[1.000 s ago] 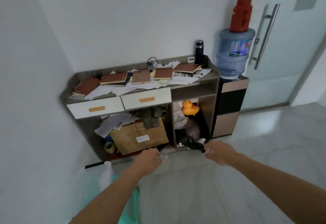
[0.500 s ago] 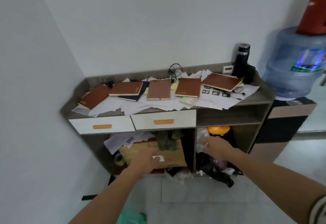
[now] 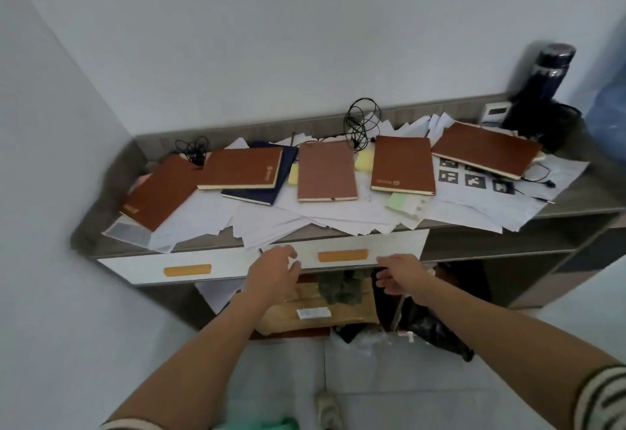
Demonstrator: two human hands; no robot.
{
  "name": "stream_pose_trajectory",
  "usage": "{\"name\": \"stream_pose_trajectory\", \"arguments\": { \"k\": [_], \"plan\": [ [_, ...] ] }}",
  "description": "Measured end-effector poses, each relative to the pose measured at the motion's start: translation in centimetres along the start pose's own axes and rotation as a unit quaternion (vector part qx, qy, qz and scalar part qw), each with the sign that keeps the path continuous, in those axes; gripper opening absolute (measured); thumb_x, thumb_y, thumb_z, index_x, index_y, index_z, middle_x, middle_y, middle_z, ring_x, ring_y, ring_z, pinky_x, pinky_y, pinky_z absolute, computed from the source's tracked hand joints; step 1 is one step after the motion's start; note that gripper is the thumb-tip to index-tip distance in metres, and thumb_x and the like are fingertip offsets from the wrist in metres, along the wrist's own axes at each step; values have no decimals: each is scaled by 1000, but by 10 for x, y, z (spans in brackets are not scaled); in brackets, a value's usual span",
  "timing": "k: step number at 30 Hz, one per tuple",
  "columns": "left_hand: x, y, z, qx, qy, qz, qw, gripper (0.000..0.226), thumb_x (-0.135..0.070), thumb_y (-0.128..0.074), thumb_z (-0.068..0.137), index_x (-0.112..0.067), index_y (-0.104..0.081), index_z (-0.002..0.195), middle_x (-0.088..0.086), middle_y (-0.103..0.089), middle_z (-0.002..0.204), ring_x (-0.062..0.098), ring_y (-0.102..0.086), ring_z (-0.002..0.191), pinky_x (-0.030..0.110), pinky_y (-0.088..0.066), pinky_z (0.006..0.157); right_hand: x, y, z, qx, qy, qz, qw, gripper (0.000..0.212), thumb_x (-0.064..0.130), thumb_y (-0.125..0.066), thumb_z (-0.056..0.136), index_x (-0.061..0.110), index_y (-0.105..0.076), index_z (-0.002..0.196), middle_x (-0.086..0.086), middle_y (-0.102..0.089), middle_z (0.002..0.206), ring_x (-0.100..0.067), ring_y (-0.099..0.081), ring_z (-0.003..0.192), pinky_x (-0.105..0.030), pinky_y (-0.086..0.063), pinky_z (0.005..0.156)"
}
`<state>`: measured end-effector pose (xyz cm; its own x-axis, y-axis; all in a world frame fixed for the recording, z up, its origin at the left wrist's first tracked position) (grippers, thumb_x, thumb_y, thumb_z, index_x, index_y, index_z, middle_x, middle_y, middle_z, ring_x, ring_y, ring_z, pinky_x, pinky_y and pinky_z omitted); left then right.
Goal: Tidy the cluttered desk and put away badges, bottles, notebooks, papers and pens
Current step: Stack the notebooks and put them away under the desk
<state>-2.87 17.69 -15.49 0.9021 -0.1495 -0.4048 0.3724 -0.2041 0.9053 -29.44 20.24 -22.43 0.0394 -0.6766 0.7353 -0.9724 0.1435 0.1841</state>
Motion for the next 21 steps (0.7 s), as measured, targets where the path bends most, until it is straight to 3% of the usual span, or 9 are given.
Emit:
{"name": "stream_pose_trajectory", "arguments": {
  "k": [2, 6, 9, 12, 16, 21],
  "plan": [
    [15, 5, 40, -4, -28, 28, 999, 32, -35, -47, 98, -18, -56, 123, 2, -57, 118, 20, -55, 108, 31, -44, 85, 9, -20, 22, -43, -60, 123, 990, 25, 27, -59, 97, 7, -56, 112, -18, -68, 98, -30, -69, 81, -33, -59, 61],
    [29, 5, 83, 11, -71, 68, 995, 35, -40, -51, 95, -17, -57, 121, 4, -54, 116, 23, -51, 109, 37, -46, 86, 15, -43, 42, -91, -107, 247, 959, 26, 27, -50, 102, 7, -51, 117, -22, -64, 110, -30, -65, 82, -36, -58, 65],
    [40, -3, 108, 45, -81, 65, 994, 34, -45, -58, 90, -20, -53, 114, 2, -51, 112, 22, -49, 106, 35, -45, 82, 16, -59, 57, -108, -124, 364, 917, 29, 29, -47, 103, 7, -51, 121, -15, -60, 103, -28, -62, 82, -38, -56, 64],
    [47, -6, 118, 56, -93, 29, 994, 31, -45, -62, 88, -22, -50, 106, 0, -51, 104, 21, -50, 98, 34, -44, 77, 12, -74, 68, -106, -148, 466, 866, 40, 37, -46, 102, 6, -49, 128, -18, -59, 113, -33, -63, 95, -41, -56, 66],
    [53, -8, 122, 53, -120, 32, 991, 33, -45, -62, 88, -20, -51, 106, 1, -51, 103, 22, -49, 95, 35, -43, 77, 3, -98, 77, -79, -156, 547, 819, 54, 48, -49, 99, 7, -47, 134, -21, -59, 119, -36, -61, 109, -46, -57, 80],
    [56, -10, 124, 51, -137, 32, 989, 34, -47, -63, 87, -21, -51, 105, 0, -50, 100, 21, -48, 91, 32, -41, 72, -1, -102, 76, -64, -159, 558, 812, 60, 56, -48, 96, 8, -50, 132, -21, -60, 115, -34, -63, 103, -42, -58, 78]
  ]
}}
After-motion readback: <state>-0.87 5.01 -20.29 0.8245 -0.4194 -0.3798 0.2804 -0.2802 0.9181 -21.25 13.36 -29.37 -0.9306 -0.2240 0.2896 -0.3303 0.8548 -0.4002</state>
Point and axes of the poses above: each hand's wrist, its own z-axis towards the middle knuckle, its own y-axis out of the back of the hand, x = y × z, the point moved 1 cm from there along z, towards the middle knuckle
